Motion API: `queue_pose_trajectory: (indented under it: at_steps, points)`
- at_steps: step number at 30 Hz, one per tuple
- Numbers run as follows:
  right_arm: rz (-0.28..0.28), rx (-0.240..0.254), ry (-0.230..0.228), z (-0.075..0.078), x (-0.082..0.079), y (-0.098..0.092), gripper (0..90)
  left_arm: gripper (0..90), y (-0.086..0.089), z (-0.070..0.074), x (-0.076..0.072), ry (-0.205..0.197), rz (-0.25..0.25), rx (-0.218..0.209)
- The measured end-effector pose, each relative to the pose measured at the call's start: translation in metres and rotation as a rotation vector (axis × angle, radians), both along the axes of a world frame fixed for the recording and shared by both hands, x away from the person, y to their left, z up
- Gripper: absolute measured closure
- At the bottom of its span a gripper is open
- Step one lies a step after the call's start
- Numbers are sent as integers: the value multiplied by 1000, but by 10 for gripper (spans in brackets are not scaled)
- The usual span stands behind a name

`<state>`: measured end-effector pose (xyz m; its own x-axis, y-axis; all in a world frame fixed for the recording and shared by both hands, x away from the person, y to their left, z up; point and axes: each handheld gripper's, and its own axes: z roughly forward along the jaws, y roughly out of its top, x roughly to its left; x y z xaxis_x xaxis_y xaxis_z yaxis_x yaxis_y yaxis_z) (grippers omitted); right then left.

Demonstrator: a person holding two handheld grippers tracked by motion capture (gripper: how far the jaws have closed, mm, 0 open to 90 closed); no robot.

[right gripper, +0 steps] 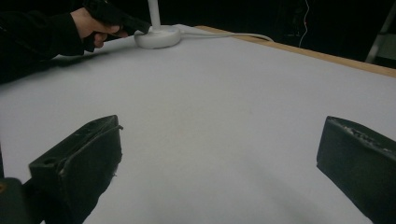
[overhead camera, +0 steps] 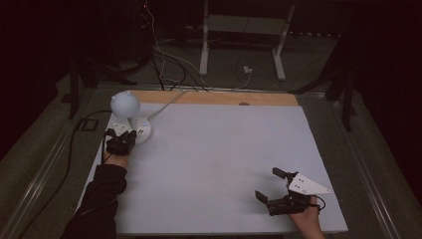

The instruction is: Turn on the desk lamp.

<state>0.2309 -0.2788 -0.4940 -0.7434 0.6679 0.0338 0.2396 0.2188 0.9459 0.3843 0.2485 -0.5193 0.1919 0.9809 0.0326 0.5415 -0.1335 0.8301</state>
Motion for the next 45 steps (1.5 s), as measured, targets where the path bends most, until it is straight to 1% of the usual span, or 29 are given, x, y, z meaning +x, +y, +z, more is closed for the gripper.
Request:
queue_pose_trajectory:
  at_steps: [2,5,9,10,11,12,13,15,16,18,19,21,23,24,25,29,30,32,33,34,35,36,39,41,43,45]
  points:
    - [-1,2,2,0,0,0,0,900,0,0,0,1,0,0]
    - [-1,2,5,0,0,0,0,900,-1,0,0,0,-2,15]
    - [1,0,5,0,0,1,0,900,-1,-1,0,1,6,6]
    - [2,-1,4,0,0,1,0,900,-1,-1,0,0,7,8]
    - [2,-1,4,0,0,1,0,900,-2,-1,1,-5,3,23]
    - [1,0,4,0,0,1,0,900,-2,-1,1,-1,5,27]
    - [1,1,5,0,0,0,0,900,-2,0,0,2,10,15]
    - [0,1,5,0,0,0,0,900,-2,1,-2,-21,18,15]
    - [-1,1,4,0,0,0,0,900,-2,2,-3,-31,23,7]
    - [-1,4,3,0,0,0,0,858,-1,7,-5,-47,33,-3]
    - [-2,3,3,0,0,0,0,858,-1,10,-7,-56,35,-8]
    - [-2,2,4,0,0,0,0,814,-1,13,-9,-56,34,-31]
    - [-1,1,2,0,0,0,0,797,-3,16,-11,-60,31,-35]
    - [-1,1,2,0,0,0,0,761,-3,18,-12,-60,29,-39]
    - [-1,-1,1,0,0,0,0,754,-3,19,-13,-61,31,-43]
    - [-2,0,3,0,0,0,0,669,-4,23,-15,-66,46,-75]
    - [-3,-1,4,0,0,0,0,645,-4,23,-16,-70,51,-77]
    - [-3,-1,3,0,0,0,0,582,-4,24,-17,-69,58,-79]
    - [-3,-1,3,0,0,0,0,537,-5,25,-17,-70,67,-76]
    - [-2,-1,3,0,0,0,0,488,-5,25,-18,-74,78,-71]
    - [-2,-1,6,0,0,0,0,405,-5,26,-19,-81,89,-74]
    - [-2,-1,6,0,0,0,0,405,-5,27,-19,-81,98,-77]
    - [0,-5,8,-1,1,0,0,298,-3,28,-19,-72,116,-104]
    - [1,-6,8,-1,0,0,0,248,-2,29,-18,-59,117,-117]
    - [1,-4,8,-1,1,0,0,178,-2,29,-17,-47,121,-117]
    - [0,-5,8,-1,1,0,0,131,-1,28,-16,-24,110,-121]
